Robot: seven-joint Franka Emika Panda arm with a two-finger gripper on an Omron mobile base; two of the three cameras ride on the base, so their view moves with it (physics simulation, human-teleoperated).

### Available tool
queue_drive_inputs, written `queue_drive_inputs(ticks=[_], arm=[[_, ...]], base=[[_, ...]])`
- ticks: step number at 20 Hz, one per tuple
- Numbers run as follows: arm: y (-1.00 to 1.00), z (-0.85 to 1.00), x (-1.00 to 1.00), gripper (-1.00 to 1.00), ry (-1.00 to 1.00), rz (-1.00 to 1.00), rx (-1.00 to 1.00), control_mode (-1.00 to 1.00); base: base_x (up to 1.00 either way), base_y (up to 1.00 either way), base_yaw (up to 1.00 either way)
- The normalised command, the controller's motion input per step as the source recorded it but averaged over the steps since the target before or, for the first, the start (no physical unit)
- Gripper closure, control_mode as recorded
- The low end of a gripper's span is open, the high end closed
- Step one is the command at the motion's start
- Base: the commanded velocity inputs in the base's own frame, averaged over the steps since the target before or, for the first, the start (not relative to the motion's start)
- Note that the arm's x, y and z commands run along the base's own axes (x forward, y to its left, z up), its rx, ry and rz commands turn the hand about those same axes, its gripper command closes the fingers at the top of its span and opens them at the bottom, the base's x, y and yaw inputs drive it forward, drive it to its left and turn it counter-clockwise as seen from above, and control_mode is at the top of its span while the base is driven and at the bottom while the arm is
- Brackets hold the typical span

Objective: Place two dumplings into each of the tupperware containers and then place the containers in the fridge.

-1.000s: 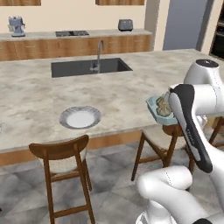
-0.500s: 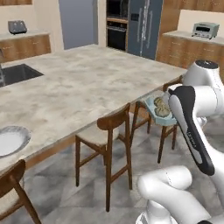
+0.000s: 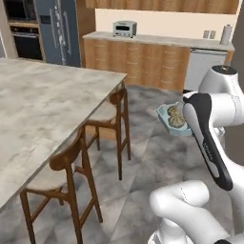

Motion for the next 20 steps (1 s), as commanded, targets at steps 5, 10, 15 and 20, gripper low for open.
queue_drive_inputs(ticks=[5, 10, 15, 20], arm=[[0.00, 0.00, 0.00, 1.00, 0.00, 0.00, 0.00, 1.00], [0.00, 0.00, 0.00, 1.00, 0.00, 0.00, 0.00, 1.00], [0.00, 0.00, 0.00, 1.00, 0.00, 0.00, 0.00, 1.00], [0.00, 0.00, 0.00, 1.00, 0.00, 0.00, 0.00, 1.00]], base=[[0.67, 0.34, -0.62], [1.00, 0.49, -0.38], [1.00, 0.14, -0.34], [1.00, -0.07, -0.20]])
